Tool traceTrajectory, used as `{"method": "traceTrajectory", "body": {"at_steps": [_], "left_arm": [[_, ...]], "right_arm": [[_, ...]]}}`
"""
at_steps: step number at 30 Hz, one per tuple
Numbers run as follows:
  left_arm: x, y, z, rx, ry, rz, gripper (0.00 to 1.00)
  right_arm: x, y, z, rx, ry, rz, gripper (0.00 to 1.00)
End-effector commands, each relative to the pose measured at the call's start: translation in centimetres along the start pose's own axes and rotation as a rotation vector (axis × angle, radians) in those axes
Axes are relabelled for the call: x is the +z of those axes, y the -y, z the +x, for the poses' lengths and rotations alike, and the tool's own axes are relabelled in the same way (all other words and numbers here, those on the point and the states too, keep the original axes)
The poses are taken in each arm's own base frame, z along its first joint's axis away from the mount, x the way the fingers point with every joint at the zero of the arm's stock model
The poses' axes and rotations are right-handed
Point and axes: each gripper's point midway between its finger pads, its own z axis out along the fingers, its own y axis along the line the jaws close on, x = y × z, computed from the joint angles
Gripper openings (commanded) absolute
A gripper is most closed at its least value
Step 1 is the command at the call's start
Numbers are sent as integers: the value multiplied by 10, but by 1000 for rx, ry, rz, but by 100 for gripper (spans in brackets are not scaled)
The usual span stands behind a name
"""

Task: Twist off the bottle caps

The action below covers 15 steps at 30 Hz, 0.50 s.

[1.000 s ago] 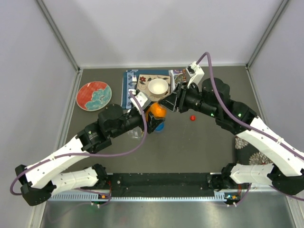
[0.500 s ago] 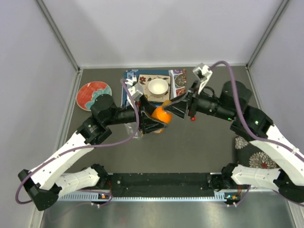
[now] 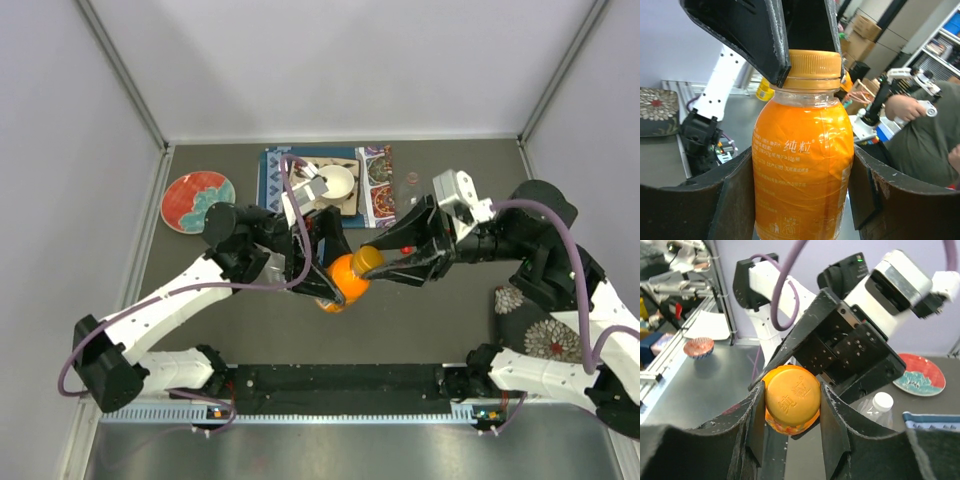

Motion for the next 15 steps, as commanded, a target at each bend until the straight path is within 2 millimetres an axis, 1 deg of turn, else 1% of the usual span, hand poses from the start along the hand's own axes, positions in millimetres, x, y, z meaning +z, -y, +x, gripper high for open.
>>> {"method": "traceTrajectory", "body": {"at_steps": [1,3,4,7,9,11,12,13,14,15], "left_arm": [[-2,45,-20,161,40,115,29],[-2,43,-18,147,34,117,28],[-2,44,-18,153,29,121,28],[-2,41,-14,138,10,112,28],[-2,39,-13,163,5,100,28],[-2,28,-10,107,-7,61,27],[-2,24,-11,174,-7,45,27],[-3,18,-10,175,-8,19,26],[-3,0,-8,160,-12,-53,25],[-4,-5,-9,176,-10,-94,25]], "right_arm": [[-11,-41,49,-25,-145,-264,0],[-11,-36,59,-54,-175,-259,0],[-11,-34,71,-21,-222,-261,0],[-9,-30,81,-4,-264,-266,0],[-8,-26,81,-8,-267,-241,0],[-9,-22,76,-12,-262,-202,0],[-10,-15,74,-19,-268,-148,0],[-10,-10,73,-15,-270,-112,8],[-12,-8,65,-14,-257,-77,13],[-13,1,64,-17,-260,-18,21]]}}
